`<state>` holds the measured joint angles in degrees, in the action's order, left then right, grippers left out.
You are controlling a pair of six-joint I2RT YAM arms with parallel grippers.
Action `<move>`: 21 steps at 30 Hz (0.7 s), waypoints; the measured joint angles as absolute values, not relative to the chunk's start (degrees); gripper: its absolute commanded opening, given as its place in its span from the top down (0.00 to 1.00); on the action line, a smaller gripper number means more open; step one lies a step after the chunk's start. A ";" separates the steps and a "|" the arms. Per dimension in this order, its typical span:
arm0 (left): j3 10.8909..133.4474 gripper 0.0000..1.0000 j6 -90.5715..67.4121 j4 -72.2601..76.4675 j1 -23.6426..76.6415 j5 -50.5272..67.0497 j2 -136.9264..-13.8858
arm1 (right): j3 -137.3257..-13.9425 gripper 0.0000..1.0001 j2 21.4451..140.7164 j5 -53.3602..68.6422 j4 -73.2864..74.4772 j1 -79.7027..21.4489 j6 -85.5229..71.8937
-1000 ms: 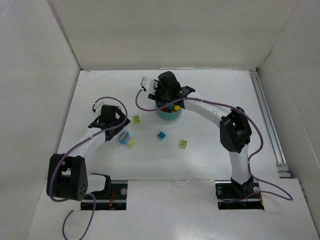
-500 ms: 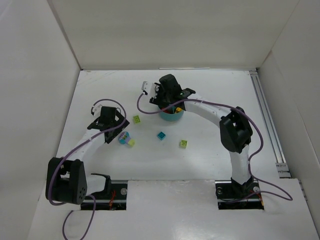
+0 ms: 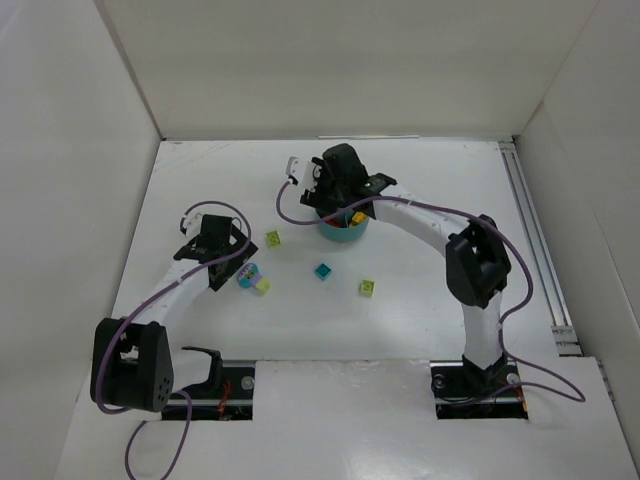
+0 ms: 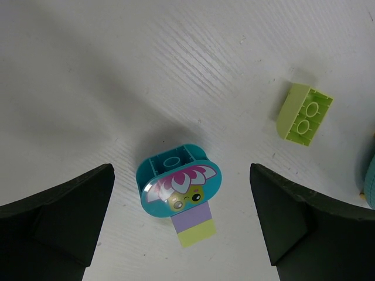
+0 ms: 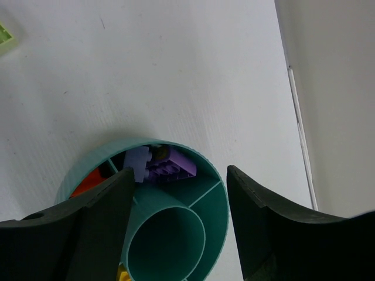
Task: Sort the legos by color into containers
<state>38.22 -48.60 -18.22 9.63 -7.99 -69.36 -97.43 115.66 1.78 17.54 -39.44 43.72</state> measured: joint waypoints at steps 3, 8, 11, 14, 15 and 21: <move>38.22 0.00 -48.64 -18.48 9.63 -8.01 -69.12 | -97.17 0.28 114.28 2.15 17.43 -39.44 43.68; 38.22 0.00 -49.36 -19.11 9.63 -7.90 -68.79 | -92.25 0.21 107.53 2.02 14.83 -39.44 42.63; 38.22 0.00 -50.13 -20.10 9.63 -7.57 -68.79 | -88.62 0.21 102.48 1.34 12.86 -39.44 41.54; 37.85 0.00 -51.18 -20.93 9.63 -7.20 -68.79 | -85.65 0.20 98.52 0.56 10.59 -39.44 40.27; 37.71 0.00 -51.62 -21.45 9.63 -6.94 -68.79 | -84.75 0.20 97.56 0.21 9.85 -39.44 39.83; 34.46 0.00 -54.94 -21.61 10.04 -5.52 -68.75 | -79.57 0.20 95.26 -1.74 6.00 -39.44 36.75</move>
